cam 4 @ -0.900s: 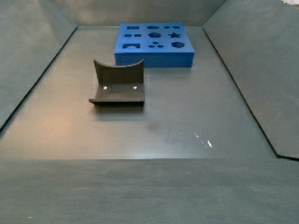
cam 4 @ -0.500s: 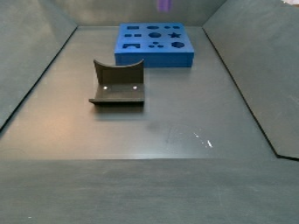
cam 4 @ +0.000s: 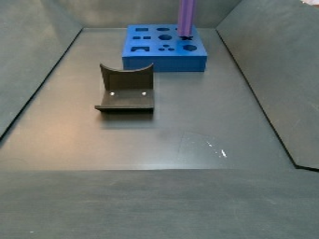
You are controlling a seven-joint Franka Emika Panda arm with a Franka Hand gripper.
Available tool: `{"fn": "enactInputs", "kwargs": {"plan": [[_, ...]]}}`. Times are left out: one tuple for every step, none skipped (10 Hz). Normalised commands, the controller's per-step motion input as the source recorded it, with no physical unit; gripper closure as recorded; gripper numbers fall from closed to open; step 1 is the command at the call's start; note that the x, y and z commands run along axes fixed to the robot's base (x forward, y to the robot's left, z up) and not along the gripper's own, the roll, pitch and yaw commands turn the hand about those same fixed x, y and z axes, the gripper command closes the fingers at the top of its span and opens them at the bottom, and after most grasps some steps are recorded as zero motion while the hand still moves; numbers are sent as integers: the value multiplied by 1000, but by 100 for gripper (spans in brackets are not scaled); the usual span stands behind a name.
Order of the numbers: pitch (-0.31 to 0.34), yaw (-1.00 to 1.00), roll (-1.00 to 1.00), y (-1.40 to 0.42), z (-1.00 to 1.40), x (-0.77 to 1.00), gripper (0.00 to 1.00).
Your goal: Insert the star object.
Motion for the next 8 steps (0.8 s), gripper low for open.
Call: {"fn": "enactInputs", "kwargs": {"plan": [[-17,109,27,-111,-491,0,100],[0,149,126,-83,-489,0,100],[0,209,146,-71,-403,-123,100],[-23,389,183,-37,-371,-186,100],[-33,566,247,-40,-289,-183,100],[-39,706,284,-34,-251,-100,100],[-24,674,306,-40,-183,-91,100],[-16,363,276,-117,-114,-160,100]]}}
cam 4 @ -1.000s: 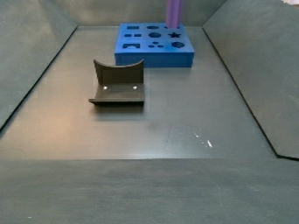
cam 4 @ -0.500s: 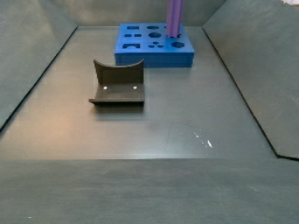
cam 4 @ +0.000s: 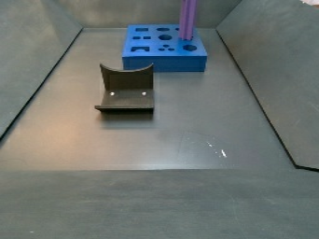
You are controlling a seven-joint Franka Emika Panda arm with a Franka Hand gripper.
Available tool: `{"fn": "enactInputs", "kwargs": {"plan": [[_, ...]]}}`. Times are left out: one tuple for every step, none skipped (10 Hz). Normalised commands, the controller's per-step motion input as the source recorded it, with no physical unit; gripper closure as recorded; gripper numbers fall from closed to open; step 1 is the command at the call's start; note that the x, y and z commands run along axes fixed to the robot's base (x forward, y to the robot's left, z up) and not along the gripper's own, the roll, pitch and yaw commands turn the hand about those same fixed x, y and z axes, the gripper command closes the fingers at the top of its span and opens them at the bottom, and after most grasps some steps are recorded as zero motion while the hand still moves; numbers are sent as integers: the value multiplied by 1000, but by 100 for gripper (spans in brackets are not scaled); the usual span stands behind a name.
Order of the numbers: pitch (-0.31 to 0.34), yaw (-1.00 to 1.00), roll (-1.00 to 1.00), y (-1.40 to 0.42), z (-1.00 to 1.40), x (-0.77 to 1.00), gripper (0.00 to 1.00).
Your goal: Insert the star object.
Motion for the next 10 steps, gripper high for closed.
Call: {"fn": "enactInputs", "kwargs": {"plan": [[0,203,240,-91,-266,-60,100],[-11,69,169,-83,-349,-203,100],[0,0,110,-86,-403,-146,100],[0,0,63,-46,-574,0,100],[0,-29,1,0,-1000,69,100],[-1,-63,0,0,-1000,166,100],[-10,-34,0,0,-1000,200,100],[-90,-57,-173,0,-617,0,100],[-203,0,-149,0,-337,0,100],[-54,0,-9,0,-86,0,100]]}}
